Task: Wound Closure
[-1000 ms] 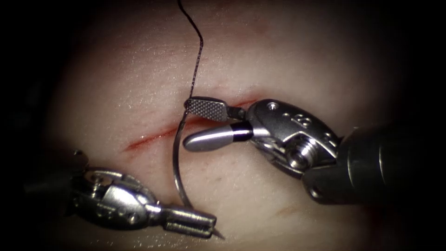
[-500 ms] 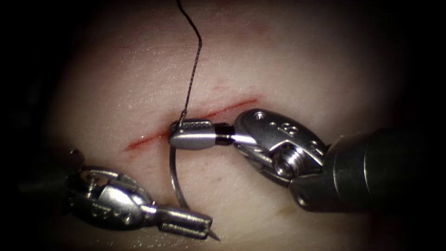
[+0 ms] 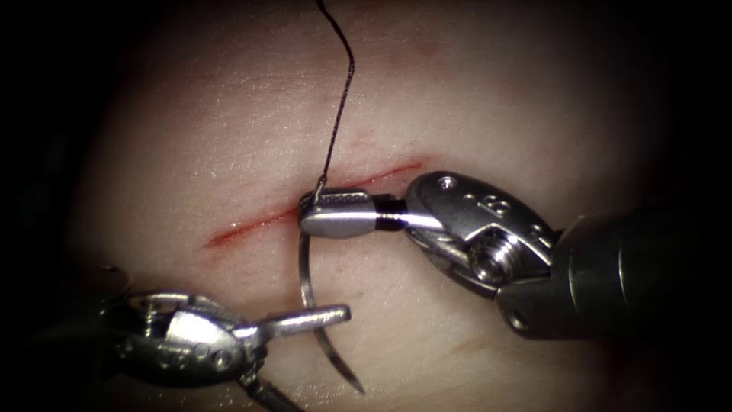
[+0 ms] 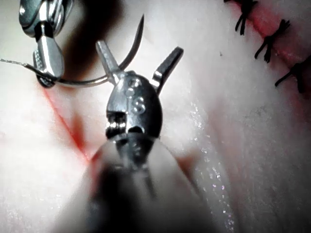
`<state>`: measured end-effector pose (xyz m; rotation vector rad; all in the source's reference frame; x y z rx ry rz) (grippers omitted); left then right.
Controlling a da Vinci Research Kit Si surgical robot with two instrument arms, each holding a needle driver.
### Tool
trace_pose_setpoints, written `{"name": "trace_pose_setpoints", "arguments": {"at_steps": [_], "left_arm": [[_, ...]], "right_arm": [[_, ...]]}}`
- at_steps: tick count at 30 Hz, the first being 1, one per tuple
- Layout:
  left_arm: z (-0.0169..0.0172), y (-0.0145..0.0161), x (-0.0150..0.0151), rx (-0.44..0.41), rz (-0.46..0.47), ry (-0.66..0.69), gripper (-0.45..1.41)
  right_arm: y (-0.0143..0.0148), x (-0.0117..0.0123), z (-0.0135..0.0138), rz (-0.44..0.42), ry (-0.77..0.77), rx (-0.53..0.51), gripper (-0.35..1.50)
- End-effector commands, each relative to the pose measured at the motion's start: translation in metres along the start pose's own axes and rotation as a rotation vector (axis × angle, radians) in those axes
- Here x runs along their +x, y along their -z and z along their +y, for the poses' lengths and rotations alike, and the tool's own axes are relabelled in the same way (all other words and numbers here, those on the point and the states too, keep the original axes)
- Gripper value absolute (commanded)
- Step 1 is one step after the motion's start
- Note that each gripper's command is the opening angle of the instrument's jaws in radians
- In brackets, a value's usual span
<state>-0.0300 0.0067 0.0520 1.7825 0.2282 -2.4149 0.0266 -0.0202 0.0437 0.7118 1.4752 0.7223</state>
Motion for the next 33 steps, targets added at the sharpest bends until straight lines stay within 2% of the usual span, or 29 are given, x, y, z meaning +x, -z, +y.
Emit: {"name": "trace_pose_setpoints", "arguments": {"at_steps": [1, 5, 7, 10, 14, 15, 16, 20, 26, 33], "left_arm": [[0.0003, -0.0008, -0.0004, 0.018, 0.001, 0.01, 1.2], [0.0003, -0.0008, -0.0002, 0.05, -0.003, 0.017, 1.21], [0.0003, -0.0008, -0.0002, 0.063, -0.012, -0.008, 1.21], [0.0004, -0.0006, -0.0002, 0.113, -0.072, -0.042, 1.18], [0.0004, -0.0004, -0.0004, 0.199, -0.11, -0.053, 0.84], [0.0004, -0.0004, -0.0004, 0.212, -0.102, -0.065, 0.84], [0.0003, -0.0004, -0.0004, 0.226, -0.1, -0.084, 0.83], [-0.0004, -0.0004, -0.0004, 0.303, -0.154, -0.21, 0.51], [-0.0012, -0.0004, -0.0005, 0.322, -0.225, -0.297, 0.54], [-0.0024, -0.0004, -0.0007, 0.316, -0.26, -0.406, 0.39]], "right_arm": [[-0.0002, -0.0009, -0.0001, 0.001, -0.006, -0.014, -0.35], [0.0003, -0.0007, -0.0002, -0.02, -0.012, -0.104, -0.35], [0.0005, -0.0004, -0.0003, -0.043, -0.065, -0.14, -0.35], [0.0008, 0.0001, -0.0005, -0.046, -0.168, -0.172, -0.35], [0.0011, 0.0007, -0.0006, -0.048, -0.249, -0.204, -0.35], [0.0012, 0.0008, -0.0006, -0.049, -0.264, -0.219, -0.35], [0.0012, 0.0009, -0.0006, -0.048, -0.283, -0.234, -0.35], [0.0012, 0.0009, -0.0006, -0.064, -0.369, -0.275, -0.35], [0.0011, 0.0008, -0.0006, -0.081, -0.399, -0.28, -0.35], [0.001, 0.0005, -0.0009, -0.103, -0.414, -0.285, -0.35]]}}
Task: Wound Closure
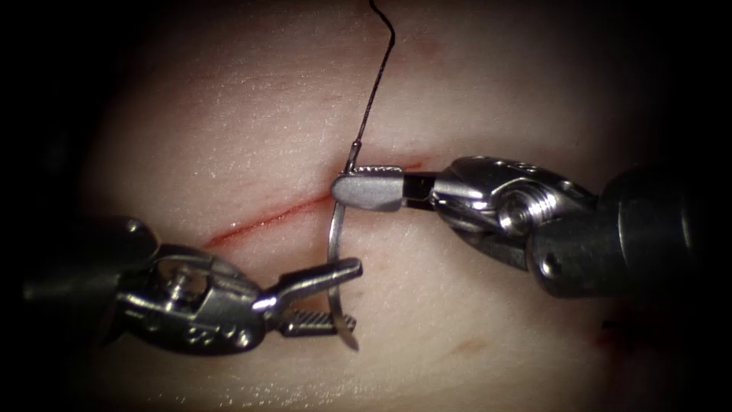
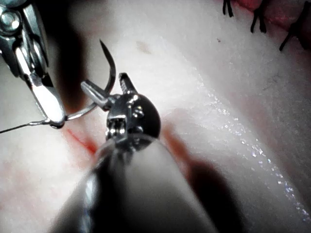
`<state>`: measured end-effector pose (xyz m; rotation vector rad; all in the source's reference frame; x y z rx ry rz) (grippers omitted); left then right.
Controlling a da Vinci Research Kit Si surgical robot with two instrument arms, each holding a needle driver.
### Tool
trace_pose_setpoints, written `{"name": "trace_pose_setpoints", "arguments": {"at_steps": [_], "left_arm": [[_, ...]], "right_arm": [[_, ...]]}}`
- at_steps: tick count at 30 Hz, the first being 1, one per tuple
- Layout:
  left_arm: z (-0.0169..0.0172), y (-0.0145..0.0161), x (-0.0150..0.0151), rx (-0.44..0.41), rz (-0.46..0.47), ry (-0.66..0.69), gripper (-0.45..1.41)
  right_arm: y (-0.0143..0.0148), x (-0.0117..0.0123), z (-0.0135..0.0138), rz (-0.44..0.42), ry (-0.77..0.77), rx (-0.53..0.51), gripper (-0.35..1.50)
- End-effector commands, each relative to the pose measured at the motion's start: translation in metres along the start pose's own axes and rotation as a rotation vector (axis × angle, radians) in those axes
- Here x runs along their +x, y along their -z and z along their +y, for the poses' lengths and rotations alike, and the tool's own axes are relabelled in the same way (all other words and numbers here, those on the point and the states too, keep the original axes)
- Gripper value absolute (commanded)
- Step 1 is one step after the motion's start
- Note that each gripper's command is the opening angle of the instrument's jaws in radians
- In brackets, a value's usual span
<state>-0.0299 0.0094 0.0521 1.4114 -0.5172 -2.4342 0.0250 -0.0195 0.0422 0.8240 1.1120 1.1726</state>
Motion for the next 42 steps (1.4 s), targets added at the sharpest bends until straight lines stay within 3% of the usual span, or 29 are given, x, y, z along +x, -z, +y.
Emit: {"name": "trace_pose_setpoints", "arguments": {"at_steps": [1, 10, 14, 18, 21, 22, 23, 24, 26, 29, 33, 36, 40, 42], "left_arm": [[0.0007, -0.0009, -0.0002, -0.001, 0.001, -0.006, 0.37], [0.0007, -0.001, -0.0003, -0.046, -0.004, -0.088, -0.11], [0.0008, -0.0009, -0.0003, -0.085, -0.005, -0.094, -0.45], [0.0007, -0.0009, -0.0004, -0.106, -0.006, -0.096, -0.45], [0.0005, -0.0009, -0.0005, -0.106, -0.005, -0.093, -0.45], [0.0002, -0.0008, -0.0007, -0.107, -0.004, -0.09, -0.45], [0.0002, -0.0008, -0.0007, -0.107, -0.004, -0.09, -0.45], [0.0, -0.0008, -0.0008, -0.107, -0.004, -0.089, -0.45], [-0.0004, -0.0008, -0.001, -0.105, 0.001, -0.084, -0.45], [-0.0008, -0.0006, -0.0012, -0.074, 0.008, -0.081, -0.45], [-0.0008, -0.0004, -0.0012, -0.054, 0.025, -0.108, -0.45], [-0.0006, -0.0003, -0.0012, -0.036, 0.03, -0.137, -0.45], [-0.0004, -0.0002, -0.0011, -0.006, 0.043, -0.159, -0.45], [-0.0003, -0.0002, -0.0011, 0.007, 0.048, -0.183, -0.45]], "right_arm": [[-0.0006, -0.001, 0.0001, -0.005, 0.001, 0.003, -0.35], [-0.0007, -0.0012, 0.0001, -0.013, 0.004, 0.0, -0.35], [-0.0007, -0.0012, 0.0001, -0.013, 0.004, 0.0, -0.35], [-0.0007, -0.0012, 0.0001, -0.013, 0.004, -0.001, -0.35], [-0.0007, -0.0012, 0.0002, -0.015, 0.088, 0.024, -0.35], [-0.0007, -0.0013, 0.0002, 0.009, 0.17, 0.039, 0.49], [-0.0007, -0.0013, 0.0002, 0.009, 0.17, 0.039, 0.49], [-0.0007, -0.0013, 0.0002, 0.022, 0.217, 0.045, 0.9], [-0.0006, -0.0014, 0.0002, 0.045, 0.26, 0.078, 1.2], [-0.0002, -0.0016, 0.0002, 0.056, 0.263, 0.1, 1.35], [0.0005, -0.0015, 0.0005, 0.094, 0.253, 0.11, 1.35], [0.0011, -0.0015, 0.0008, 0.106, 0.162, 0.124, 1.3], [0.0012, -0.0013, 0.0012, 0.134, 0.035, 0.143, 1.1], [0.001, -0.0012, 0.0014, 0.148, -0.043, 0.155, 1.17]]}}
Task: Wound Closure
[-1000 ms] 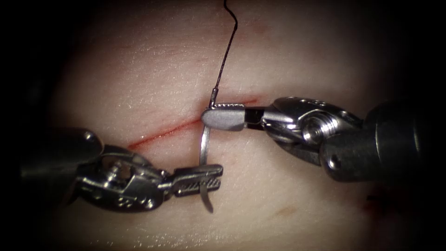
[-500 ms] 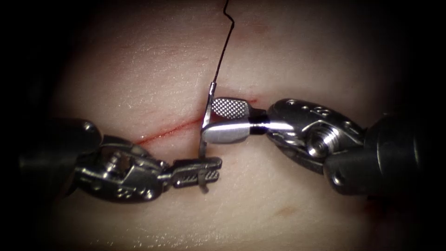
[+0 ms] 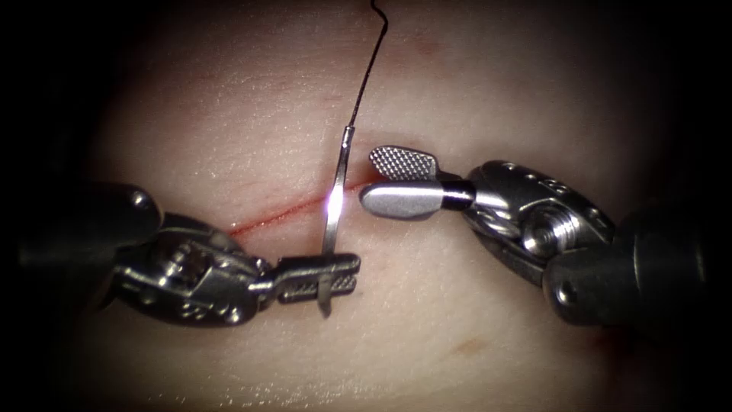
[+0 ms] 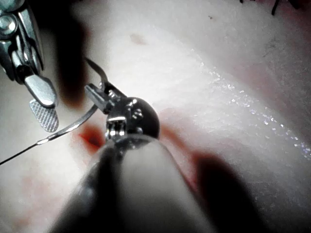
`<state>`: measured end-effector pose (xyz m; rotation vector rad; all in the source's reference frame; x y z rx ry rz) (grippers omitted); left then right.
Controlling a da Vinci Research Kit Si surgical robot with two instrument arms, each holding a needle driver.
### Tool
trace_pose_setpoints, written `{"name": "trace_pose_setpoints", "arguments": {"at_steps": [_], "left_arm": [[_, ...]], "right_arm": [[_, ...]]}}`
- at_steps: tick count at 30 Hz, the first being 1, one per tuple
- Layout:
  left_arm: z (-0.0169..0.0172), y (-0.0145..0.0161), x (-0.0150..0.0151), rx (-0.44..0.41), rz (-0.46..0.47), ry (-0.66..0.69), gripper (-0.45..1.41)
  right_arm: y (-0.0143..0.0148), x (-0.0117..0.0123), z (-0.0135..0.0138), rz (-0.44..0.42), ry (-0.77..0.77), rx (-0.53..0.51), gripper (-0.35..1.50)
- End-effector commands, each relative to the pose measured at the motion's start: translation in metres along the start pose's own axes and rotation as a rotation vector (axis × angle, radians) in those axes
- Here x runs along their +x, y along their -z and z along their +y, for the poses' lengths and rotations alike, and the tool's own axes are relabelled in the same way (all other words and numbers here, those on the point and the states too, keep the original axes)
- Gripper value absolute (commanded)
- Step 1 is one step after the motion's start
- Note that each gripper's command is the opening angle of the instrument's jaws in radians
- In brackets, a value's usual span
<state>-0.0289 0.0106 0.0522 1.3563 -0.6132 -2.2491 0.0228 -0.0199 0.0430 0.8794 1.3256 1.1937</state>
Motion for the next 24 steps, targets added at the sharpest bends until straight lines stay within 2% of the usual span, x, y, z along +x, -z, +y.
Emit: {"name": "trace_pose_setpoints", "arguments": {"at_steps": [1, 8, 24], "left_arm": [[0.0006, -0.0008, 0.0001, 0.009, 0.002, -0.009, -0.45], [0.0006, -0.0009, -0.0001, 0.051, 0.0, -0.064, -0.45], [0.0001, -0.0013, 0.0003, 0.105, -0.018, -0.125, -0.45]], "right_arm": [[-0.0008, -0.0007, 0.0004, 0.007, -0.055, 0.005, 1.18], [-0.001, -0.001, 0.0004, -0.012, -0.133, 0.065, 1.2], [-0.0027, -0.0025, -0.0001, -0.027, -0.118, 0.059, 0.85]]}}
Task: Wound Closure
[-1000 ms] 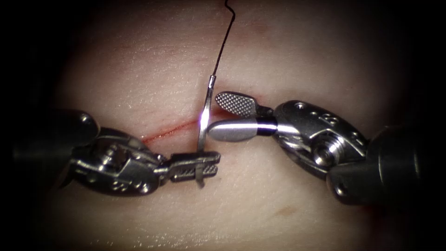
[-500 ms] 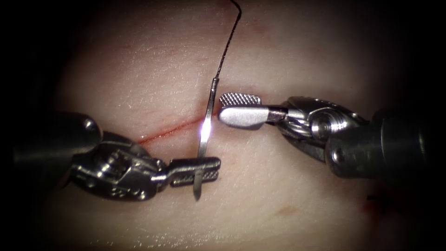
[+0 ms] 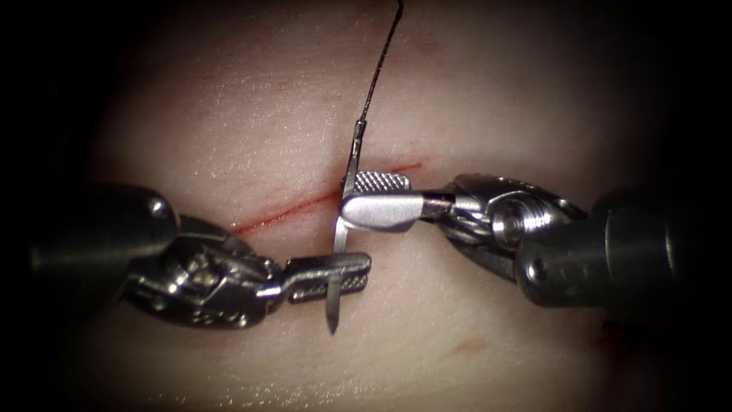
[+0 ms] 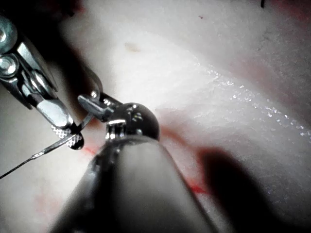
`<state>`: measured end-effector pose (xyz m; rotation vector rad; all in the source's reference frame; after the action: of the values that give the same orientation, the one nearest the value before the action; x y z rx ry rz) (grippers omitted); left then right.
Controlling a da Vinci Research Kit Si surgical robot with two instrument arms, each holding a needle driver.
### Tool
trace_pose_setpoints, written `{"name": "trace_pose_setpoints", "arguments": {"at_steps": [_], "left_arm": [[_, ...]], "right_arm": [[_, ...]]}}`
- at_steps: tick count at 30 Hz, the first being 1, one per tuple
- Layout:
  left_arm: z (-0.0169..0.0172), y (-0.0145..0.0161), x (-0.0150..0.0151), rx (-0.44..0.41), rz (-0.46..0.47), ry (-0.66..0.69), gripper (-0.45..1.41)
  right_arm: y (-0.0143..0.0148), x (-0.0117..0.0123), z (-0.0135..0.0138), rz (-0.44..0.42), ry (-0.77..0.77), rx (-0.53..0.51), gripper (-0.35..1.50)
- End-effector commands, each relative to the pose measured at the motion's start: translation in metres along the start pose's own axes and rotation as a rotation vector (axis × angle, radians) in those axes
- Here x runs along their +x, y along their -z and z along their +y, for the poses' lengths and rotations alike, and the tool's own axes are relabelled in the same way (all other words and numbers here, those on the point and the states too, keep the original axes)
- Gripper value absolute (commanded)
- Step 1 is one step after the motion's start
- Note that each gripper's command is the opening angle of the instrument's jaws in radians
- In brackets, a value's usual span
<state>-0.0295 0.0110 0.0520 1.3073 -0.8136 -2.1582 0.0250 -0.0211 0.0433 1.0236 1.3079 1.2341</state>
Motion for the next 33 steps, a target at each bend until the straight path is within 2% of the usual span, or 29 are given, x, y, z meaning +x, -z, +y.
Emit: {"name": "trace_pose_setpoints", "arguments": {"at_steps": [1, 5, 7, 8, 10, 22, 23, 24, 25, 26, 32, 33], "left_arm": [[0.0007, -0.0006, 0.0002, -0.002, 0.002, 0.001, -0.45], [0.0007, -0.0006, 0.0002, 0.001, 0.001, 0.001, -0.45], [0.0007, -0.0006, 0.0003, 0.002, 0.003, -0.005, -0.45], [0.0007, -0.0006, 0.0003, 0.002, 0.003, -0.005, -0.45], [0.0007, -0.0007, 0.0004, 0.002, 0.002, -0.005, -0.45], [0.0007, -0.0008, 0.0005, 0.0, -0.005, -0.011, -0.45], [0.0007, -0.0008, 0.0005, 0.0, -0.005, -0.011, -0.45], [0.0007, -0.0008, 0.0005, 0.0, -0.005, -0.011, -0.45], [0.0007, -0.0008, 0.0005, 0.0, -0.005, -0.011, -0.45], [0.0007, -0.0008, 0.0005, -0.001, -0.008, -0.011, -0.45], [0.0008, -0.0007, 0.0006, -0.002, -0.011, -0.012, -0.45], [0.0008, -0.0007, 0.0006, -0.002, -0.015, -0.018, -0.03]], "right_arm": [[-0.0008, -0.0009, 0.0003, -0.002, -0.001, -0.001, 0.85], [-0.0012, -0.0009, 0.0003, 0.001, -0.001, -0.003, 0.73], [-0.0013, -0.001, 0.0003, -0.001, -0.001, -0.005, 0.53], [-0.0013, -0.001, 0.0003, -0.001, -0.001, -0.005, 0.53], [-0.0015, -0.001, 0.0004, -0.005, 0.0, -0.008, 0.26], [-0.0021, -0.0014, 0.0003, -0.016, 0.003, -0.013, 0.14], [-0.0021, -0.0014, 0.0003, -0.022, 0.004, -0.014, 0.09], [-0.002, -0.0016, 0.0003, -0.028, 0.005, -0.015, -0.04], [-0.002, -0.0016, 0.0003, -0.028, 0.005, -0.015, -0.04], [-0.002, -0.0016, 0.0003, -0.03, 0.006, -0.011, -0.35], [-0.0017, -0.0018, 0.0004, -0.055, -0.023, -0.034, -0.35], [-0.0017, -0.0017, 0.0004, -0.053, -0.023, -0.037, -0.35]]}}
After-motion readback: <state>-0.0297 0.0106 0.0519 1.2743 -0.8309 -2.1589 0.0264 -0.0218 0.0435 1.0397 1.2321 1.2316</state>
